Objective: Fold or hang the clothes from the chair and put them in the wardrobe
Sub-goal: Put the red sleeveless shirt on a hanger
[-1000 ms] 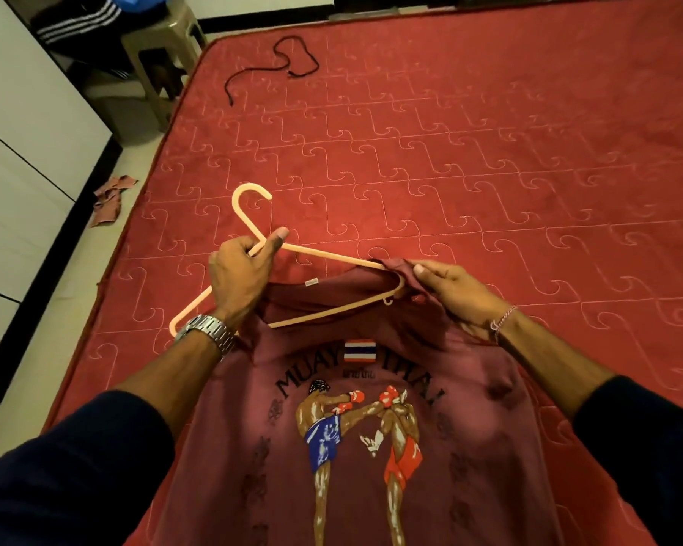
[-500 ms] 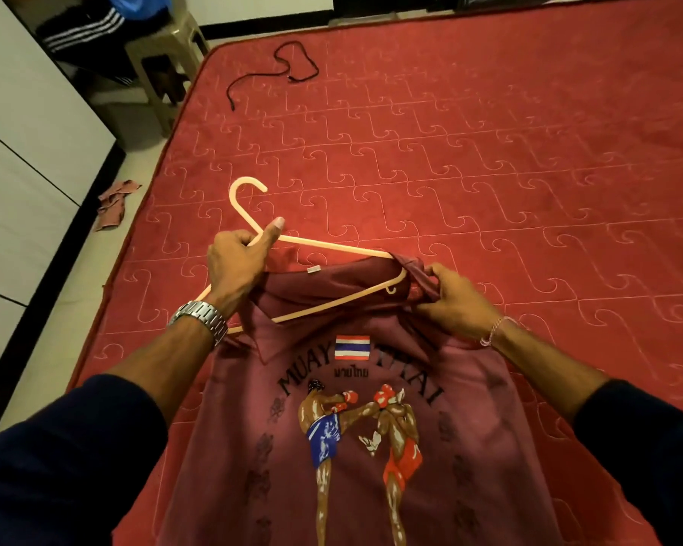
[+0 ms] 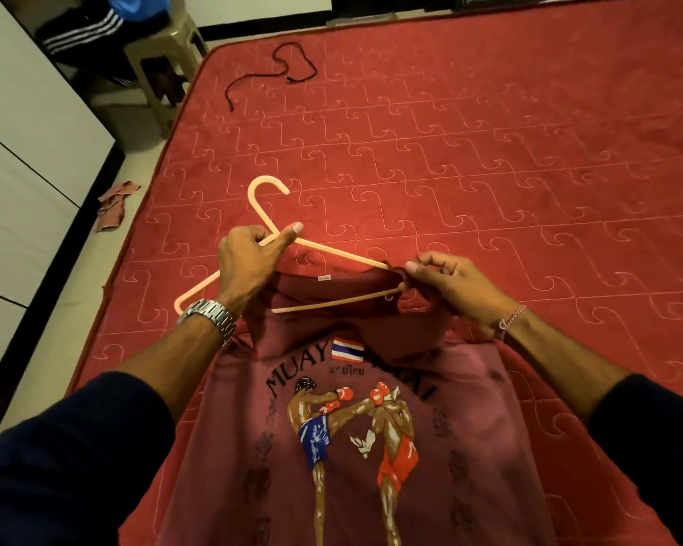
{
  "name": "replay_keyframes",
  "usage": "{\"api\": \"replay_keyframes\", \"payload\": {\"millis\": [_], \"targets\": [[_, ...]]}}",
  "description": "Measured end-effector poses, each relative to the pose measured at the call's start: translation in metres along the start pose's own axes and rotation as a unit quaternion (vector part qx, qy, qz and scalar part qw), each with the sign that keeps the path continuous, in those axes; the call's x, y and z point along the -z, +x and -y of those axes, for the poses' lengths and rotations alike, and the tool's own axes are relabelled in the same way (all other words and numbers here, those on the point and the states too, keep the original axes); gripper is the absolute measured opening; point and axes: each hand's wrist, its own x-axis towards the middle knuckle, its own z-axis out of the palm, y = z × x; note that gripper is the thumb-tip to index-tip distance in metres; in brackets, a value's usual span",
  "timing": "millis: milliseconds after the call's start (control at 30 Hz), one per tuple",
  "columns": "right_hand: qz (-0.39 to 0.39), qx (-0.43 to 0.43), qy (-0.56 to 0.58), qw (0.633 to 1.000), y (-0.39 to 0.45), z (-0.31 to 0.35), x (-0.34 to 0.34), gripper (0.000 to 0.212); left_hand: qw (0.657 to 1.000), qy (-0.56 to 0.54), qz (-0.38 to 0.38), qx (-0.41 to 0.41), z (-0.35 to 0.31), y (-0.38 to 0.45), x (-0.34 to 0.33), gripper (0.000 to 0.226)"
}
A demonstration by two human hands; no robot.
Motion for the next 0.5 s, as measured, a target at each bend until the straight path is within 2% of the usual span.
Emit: {"api": "replay_keyframes", "payload": {"millis": [33, 100, 200, 300, 367, 500], "targets": [[-0.004, -0.01, 0.052, 0.999, 0.003, 0.002, -0.001, 0.016, 1.0, -0.005, 0.005, -0.002, -0.001, -0.002, -0.002, 0.084], [-0.017, -0.041, 0.11, 0.993, 0.009, 0.006, -0.006, 0.027, 1.0, -0.018, 0.019, 0.0, -0.006, -0.006, -0.006, 0.078], [0.023, -0.037, 0.077, 0.996, 0.012, 0.013, -0.009, 0.037, 0.998, -0.036, 0.048, -0.012, -0.016, -0.014, -0.01, 0.067], [-0.001, 0.077, -0.048, 0.996, 0.013, 0.019, -0.01, 0.031, 0.996, -0.051, 0.071, -0.013, -0.019, -0.016, -0.017, 0.071], [-0.031, 0.152, -0.143, 0.977, 0.016, 0.022, -0.016, 0.029, 0.993, -0.073, 0.089, -0.02, -0.021, -0.018, -0.023, 0.078], [-0.027, 0.182, -0.283, 0.941, 0.02, 0.027, -0.027, 0.03, 0.991, -0.088, 0.093, -0.043, -0.037, -0.025, -0.032, 0.066]]}}
